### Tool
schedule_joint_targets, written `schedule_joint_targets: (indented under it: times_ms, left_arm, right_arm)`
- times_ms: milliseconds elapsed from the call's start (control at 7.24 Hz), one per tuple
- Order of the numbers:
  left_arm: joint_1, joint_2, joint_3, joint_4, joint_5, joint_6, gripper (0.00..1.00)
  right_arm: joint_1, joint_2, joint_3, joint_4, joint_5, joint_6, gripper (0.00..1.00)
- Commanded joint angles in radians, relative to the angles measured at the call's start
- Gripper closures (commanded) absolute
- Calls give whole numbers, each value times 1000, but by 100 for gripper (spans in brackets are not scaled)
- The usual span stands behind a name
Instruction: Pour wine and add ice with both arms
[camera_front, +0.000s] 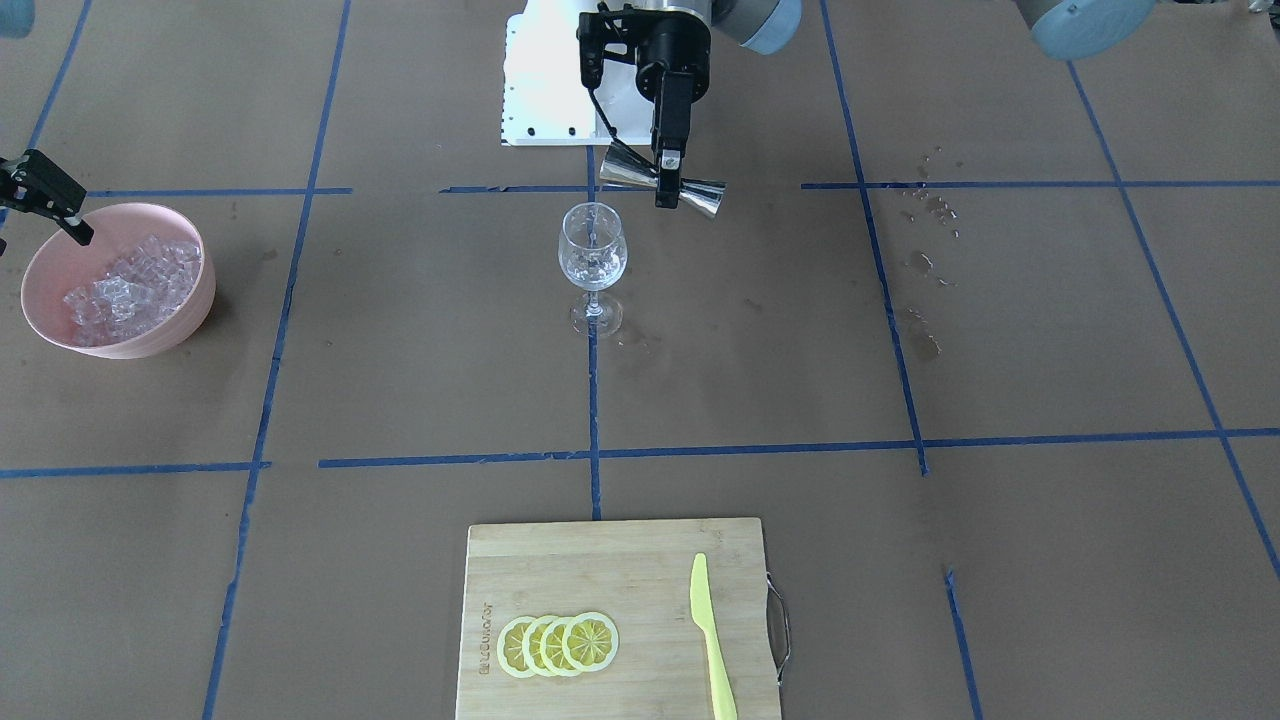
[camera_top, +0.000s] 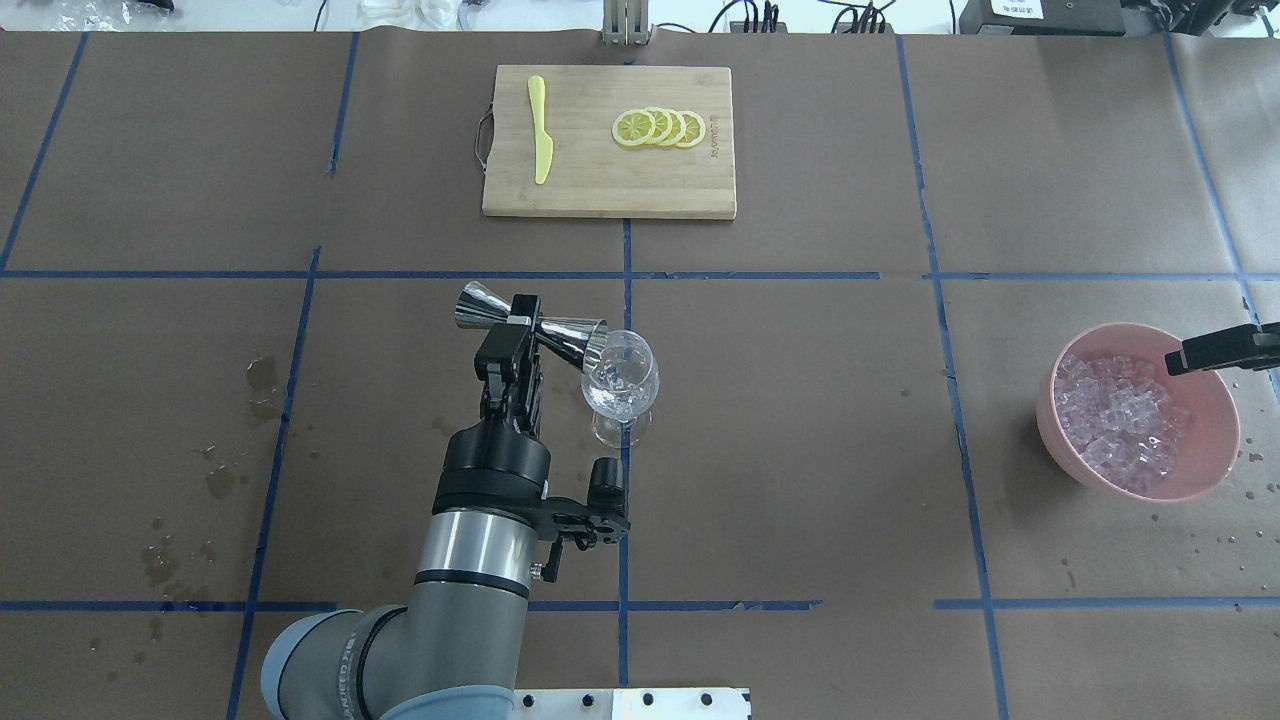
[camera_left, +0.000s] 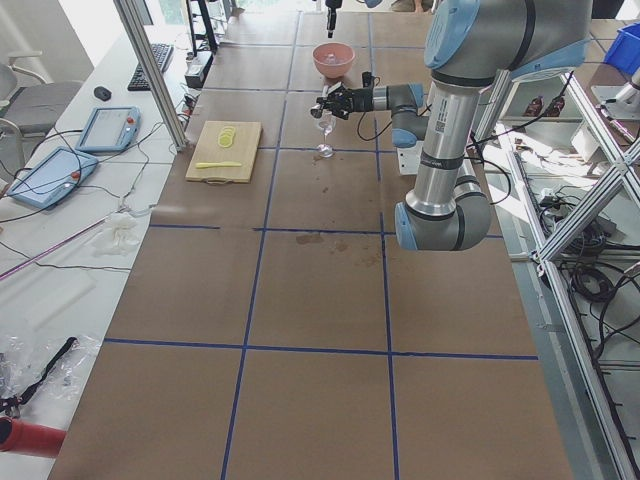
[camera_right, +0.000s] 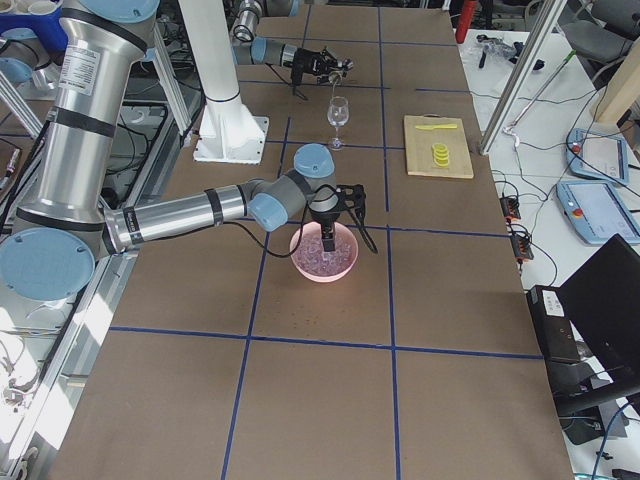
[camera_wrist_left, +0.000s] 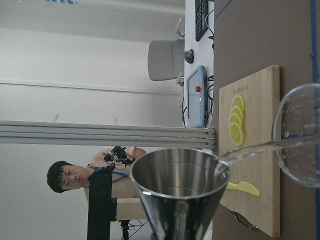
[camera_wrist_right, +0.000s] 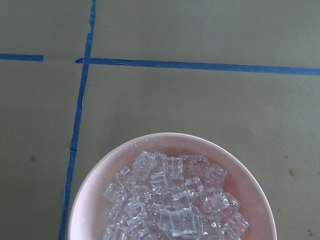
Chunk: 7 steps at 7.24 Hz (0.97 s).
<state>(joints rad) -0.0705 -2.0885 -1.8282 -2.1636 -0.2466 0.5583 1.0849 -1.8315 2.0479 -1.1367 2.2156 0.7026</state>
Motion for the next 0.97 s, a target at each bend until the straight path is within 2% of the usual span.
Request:
schedule_joint_targets:
  times_ms: [0,276,553,829]
  left_arm:
    - [8,-7,1,-11,6,2,100]
    - [5,-5,-8,-16,6,-6,100]
    - [-12,11,-3,-96,6,-3,100]
    - [-63,18,-3,-123,-2,-6,100]
  right_arm:
    - [0,1,0,0,0,0,0]
    - [0,3,0,0,0,2,0]
    - [0,6,-2,0,-2,2,0]
    - [-2,9,-3,0,-16,2,0]
